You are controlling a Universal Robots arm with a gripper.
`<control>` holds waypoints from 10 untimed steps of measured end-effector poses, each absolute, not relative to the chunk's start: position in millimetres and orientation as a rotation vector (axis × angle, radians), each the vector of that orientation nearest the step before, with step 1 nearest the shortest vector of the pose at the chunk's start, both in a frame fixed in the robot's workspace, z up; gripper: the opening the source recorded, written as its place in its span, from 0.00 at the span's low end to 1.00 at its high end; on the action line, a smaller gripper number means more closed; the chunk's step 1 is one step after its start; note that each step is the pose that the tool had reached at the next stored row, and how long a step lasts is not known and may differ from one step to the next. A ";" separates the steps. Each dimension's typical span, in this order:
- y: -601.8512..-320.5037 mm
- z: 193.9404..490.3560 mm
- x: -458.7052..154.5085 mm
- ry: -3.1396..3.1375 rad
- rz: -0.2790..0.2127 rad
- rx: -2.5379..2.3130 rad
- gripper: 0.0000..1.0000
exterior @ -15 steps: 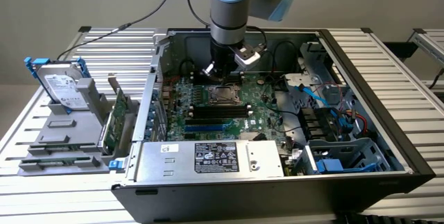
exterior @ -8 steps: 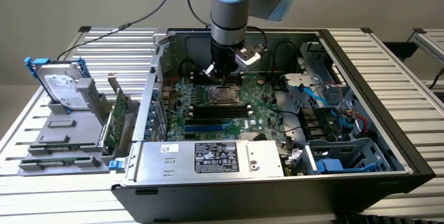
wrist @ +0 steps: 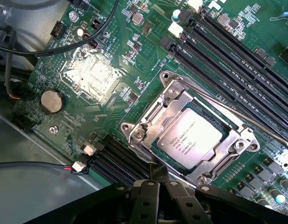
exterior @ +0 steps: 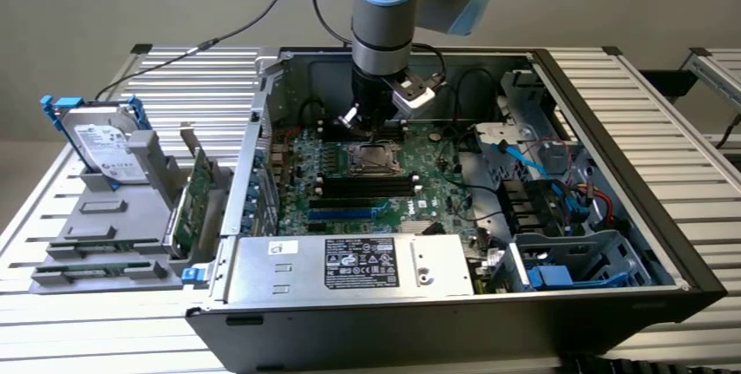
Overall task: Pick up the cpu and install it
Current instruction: 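Install the first cpu locking lever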
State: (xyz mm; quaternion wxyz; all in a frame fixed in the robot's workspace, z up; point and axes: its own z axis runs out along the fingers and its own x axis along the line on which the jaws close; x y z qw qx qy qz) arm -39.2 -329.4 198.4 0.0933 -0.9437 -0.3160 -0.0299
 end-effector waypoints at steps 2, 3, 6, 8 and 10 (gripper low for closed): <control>-329.3 198.4 -39.2 -0.937 -0.089 -2.801 0.11; -329.4 198.5 -39.2 -0.937 -0.089 -2.801 0.11; -329.0 198.6 -39.2 -0.934 -0.089 -2.802 0.11; -328.3 198.7 -39.3 -0.932 -0.089 -2.803 0.11; -327.4 198.8 -39.2 -0.931 -0.089 -2.804 0.11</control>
